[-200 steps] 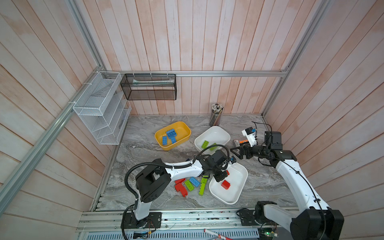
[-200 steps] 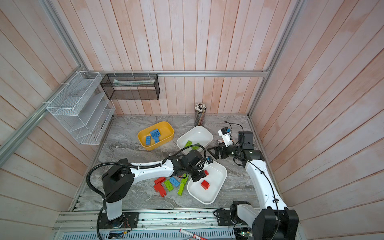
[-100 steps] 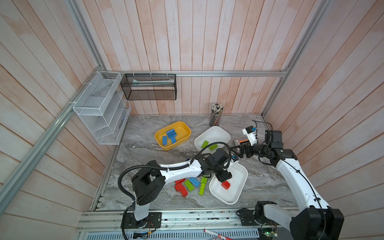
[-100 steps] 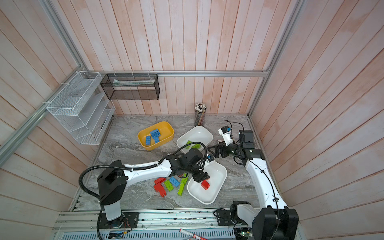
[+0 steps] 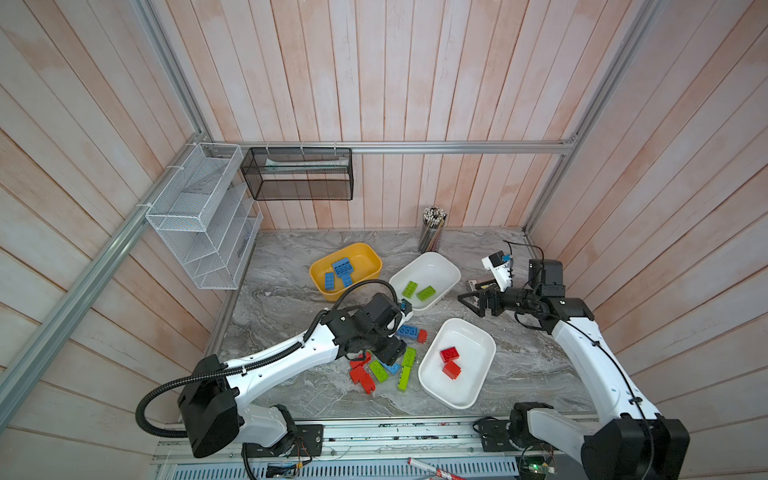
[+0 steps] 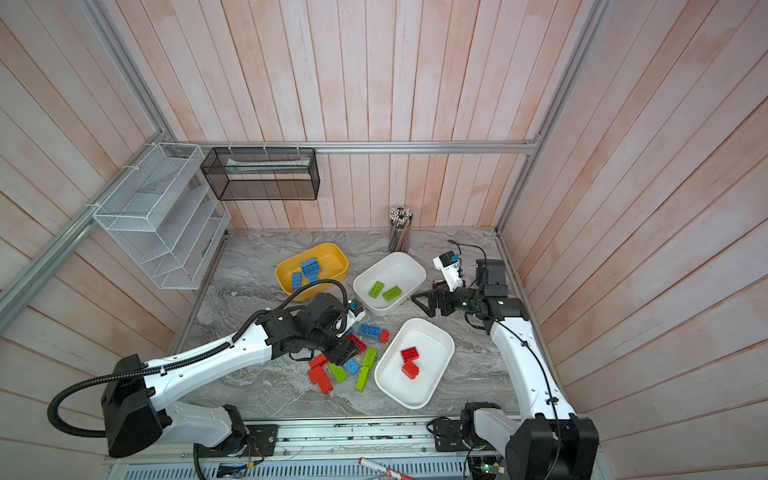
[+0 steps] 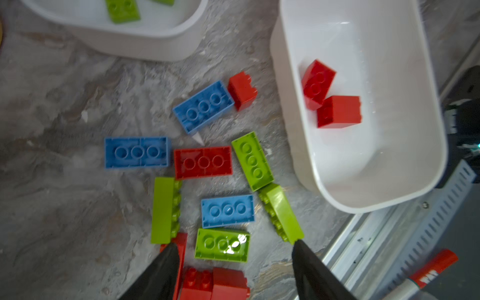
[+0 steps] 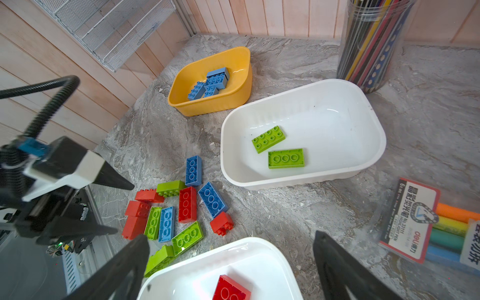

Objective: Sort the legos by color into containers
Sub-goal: 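Return the left gripper to the pile and grasp another red brick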

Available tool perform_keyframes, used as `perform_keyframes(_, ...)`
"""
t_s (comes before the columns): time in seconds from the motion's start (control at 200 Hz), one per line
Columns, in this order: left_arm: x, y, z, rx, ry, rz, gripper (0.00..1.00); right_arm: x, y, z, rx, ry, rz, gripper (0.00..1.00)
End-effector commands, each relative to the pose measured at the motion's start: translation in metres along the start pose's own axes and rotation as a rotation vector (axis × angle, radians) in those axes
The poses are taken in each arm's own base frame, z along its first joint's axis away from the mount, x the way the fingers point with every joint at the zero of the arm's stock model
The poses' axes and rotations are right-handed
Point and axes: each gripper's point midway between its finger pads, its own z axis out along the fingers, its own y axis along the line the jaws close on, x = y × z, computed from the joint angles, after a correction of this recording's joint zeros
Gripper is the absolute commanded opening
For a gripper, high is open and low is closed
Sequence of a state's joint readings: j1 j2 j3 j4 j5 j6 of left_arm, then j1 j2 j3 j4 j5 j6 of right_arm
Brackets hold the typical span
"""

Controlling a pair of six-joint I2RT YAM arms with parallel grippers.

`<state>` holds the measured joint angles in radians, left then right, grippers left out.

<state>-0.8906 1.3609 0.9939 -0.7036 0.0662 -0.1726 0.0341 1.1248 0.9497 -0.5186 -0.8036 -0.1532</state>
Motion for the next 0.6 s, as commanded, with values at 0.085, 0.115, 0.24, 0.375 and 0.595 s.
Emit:
perform_keyframes(0.085,0.038,0.034,0.027,-0.111,0.051,-0.195,0.69,-0.001,0.011,0.002,-0.042,-0.005,-0.014,0.98)
perform_keyframes(0.115,0.042,0.037,0.032,-0.117,0.055,-0.203,0.69,-0.001,0.011,0.002,-0.044,-0.007,-0.017,0.98)
perform_keyframes(0.24,0.053,0.050,0.044,-0.155,0.079,-0.220,0.67,0.000,0.011,0.003,-0.046,-0.001,-0.022,0.98)
perform_keyframes(0.375,0.046,0.060,0.043,-0.209,0.069,-0.205,0.65,0.003,0.012,0.003,-0.050,0.000,-0.020,0.98)
perform_keyframes(0.595,0.058,0.069,0.053,-0.205,0.091,-0.260,0.55,0.009,0.012,0.003,-0.050,0.007,-0.012,0.98)
